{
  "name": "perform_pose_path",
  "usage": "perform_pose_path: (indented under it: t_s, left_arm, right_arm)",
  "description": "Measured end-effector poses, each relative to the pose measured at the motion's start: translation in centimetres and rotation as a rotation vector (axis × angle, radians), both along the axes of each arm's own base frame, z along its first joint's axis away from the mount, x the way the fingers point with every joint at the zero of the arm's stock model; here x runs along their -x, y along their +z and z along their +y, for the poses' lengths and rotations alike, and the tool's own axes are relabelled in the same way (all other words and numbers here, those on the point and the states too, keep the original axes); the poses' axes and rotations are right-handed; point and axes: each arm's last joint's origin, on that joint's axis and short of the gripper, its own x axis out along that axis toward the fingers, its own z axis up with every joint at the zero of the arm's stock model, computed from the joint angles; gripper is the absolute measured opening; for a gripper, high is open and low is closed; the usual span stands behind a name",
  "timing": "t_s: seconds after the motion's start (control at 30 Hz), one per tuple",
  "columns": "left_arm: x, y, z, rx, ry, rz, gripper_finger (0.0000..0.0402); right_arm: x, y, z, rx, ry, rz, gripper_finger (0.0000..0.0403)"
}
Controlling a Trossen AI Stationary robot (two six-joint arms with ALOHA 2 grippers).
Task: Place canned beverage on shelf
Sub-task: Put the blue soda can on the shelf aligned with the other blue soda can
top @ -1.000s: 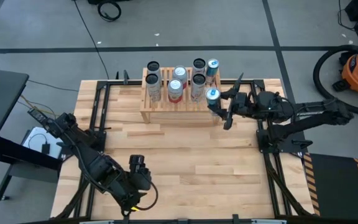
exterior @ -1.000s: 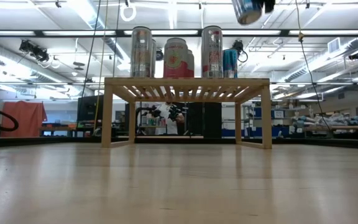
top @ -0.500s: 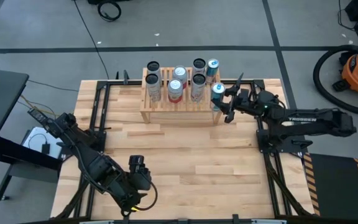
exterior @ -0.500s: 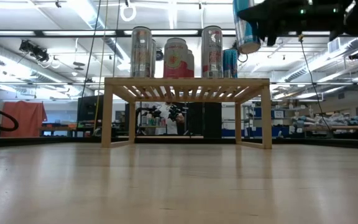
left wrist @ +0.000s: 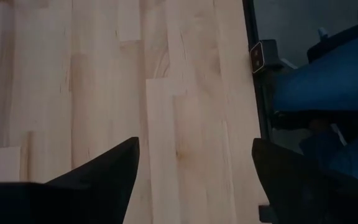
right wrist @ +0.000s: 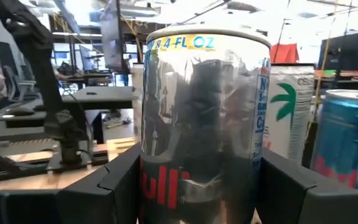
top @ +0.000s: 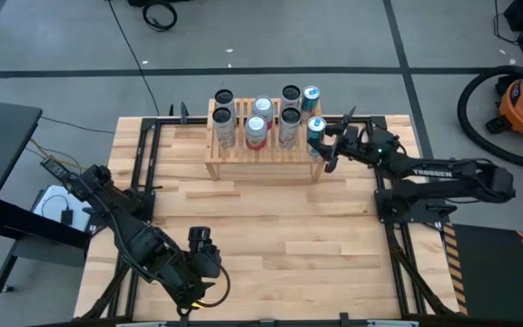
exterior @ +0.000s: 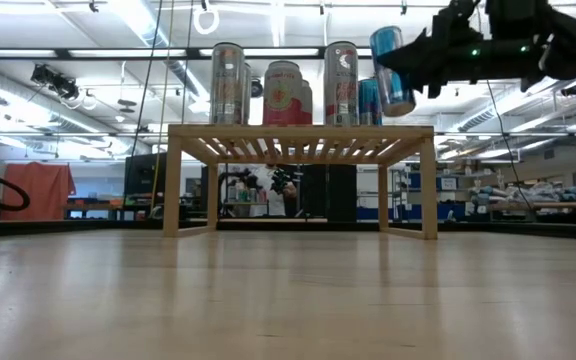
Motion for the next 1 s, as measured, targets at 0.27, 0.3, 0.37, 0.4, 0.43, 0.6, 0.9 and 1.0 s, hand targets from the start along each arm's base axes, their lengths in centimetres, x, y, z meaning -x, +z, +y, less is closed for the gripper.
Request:
perform_pose_path:
  t_s: [0.27, 0.3, 0.37, 0.4, 0.43, 0.6, 0.9, 1.0]
  left_arm:
    - [0.0, 0.0, 0.0, 0.000, 0.000, 0.000, 0.0314]
    - [0.0, 0.0, 0.0, 0.000, 0.000, 0.000, 0.0314]
    - [0.0, 0.0, 0.0, 0.000, 0.000, 0.000, 0.0314]
    - [0.0, 0.0, 0.0, 0.000, 0.000, 0.000, 0.0314]
    - [0.0, 0.0, 0.0, 0.000, 0.000, 0.000, 0.0314]
    - [-0.1, 0.0, 0.1, 0.000, 0.002, 0.000, 0.0314]
    - [-0.1, 0.0, 0.1, -0.001, 0.004, 0.000, 0.0314]
    - [-0.1, 0.0, 0.1, -0.001, 0.005, 0.000, 0.0314]
  right_arm:
    - [-0.3, -0.3, -0.6, 0.065, -0.002, -0.110, 0.0244]
    - [-0.2, -0.5, -0.6, 0.075, -0.004, -0.122, 0.0244]
    - [0.1, -1.0, -0.7, 0.084, -0.015, -0.134, 0.0244]
    - [0.2, -1.3, -0.8, 0.085, -0.019, -0.131, 0.0244]
    - [0.3, -1.5, -1.0, 0.085, -0.018, -0.123, 0.0244]
    - [0.4, -2.1, -1.8, 0.088, 0.006, -0.087, 0.0244]
    - [0.4, -2.9, -3.1, 0.095, 0.002, -0.077, 0.0244]
    - [0.4, -3.1, -3.6, 0.088, -0.005, -0.090, 0.0244]
